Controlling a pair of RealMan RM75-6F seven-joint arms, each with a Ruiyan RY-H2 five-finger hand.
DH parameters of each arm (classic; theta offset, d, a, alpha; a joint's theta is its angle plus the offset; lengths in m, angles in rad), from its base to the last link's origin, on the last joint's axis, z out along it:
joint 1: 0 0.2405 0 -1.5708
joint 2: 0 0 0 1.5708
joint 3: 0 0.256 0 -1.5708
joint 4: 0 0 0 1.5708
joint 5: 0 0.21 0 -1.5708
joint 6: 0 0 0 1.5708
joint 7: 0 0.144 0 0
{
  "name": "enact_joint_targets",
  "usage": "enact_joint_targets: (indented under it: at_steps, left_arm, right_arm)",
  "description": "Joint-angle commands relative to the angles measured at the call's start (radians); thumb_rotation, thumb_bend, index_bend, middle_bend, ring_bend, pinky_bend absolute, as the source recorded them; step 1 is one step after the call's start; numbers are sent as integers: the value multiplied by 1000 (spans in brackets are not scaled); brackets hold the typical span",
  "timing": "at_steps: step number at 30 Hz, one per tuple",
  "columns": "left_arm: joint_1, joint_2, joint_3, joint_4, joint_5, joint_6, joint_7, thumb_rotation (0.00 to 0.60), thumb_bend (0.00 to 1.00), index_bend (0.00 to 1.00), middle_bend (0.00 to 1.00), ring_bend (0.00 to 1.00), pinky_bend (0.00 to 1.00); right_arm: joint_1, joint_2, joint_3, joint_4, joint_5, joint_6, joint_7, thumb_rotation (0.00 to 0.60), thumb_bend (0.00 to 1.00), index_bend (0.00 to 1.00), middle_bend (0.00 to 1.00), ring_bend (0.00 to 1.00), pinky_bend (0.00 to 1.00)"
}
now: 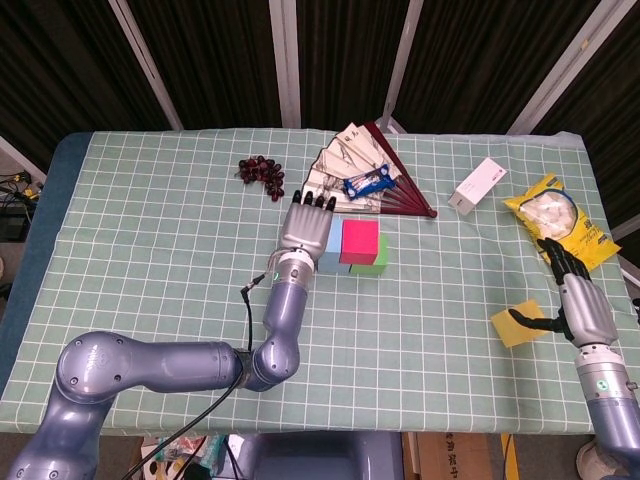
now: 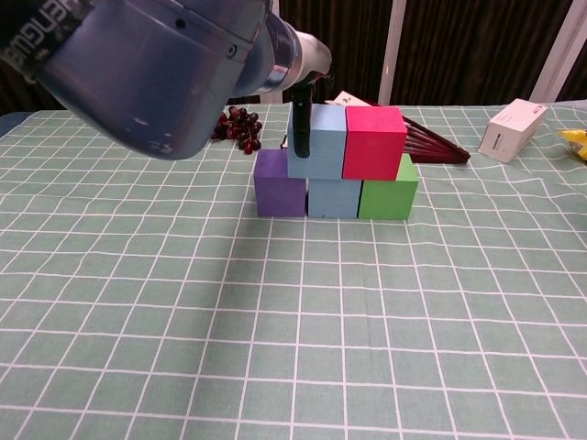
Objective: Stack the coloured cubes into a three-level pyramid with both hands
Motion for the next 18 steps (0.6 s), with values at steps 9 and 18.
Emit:
enact_joint_targets:
  at_steps: [9, 18]
  left_arm:
    - [35, 51, -16, -91, 24, 28, -44, 600, 151, 0, 64, 63, 67]
    - [138, 146, -9, -298, 113, 104, -173, 600, 150, 0, 69, 63, 67]
  right_arm:
    - [0, 2, -1, -3, -3, 1, -1, 600, 181, 0, 6, 0, 0]
    - [-2, 13, -1, -10, -8, 2, -1, 600, 181, 0, 5, 0, 0]
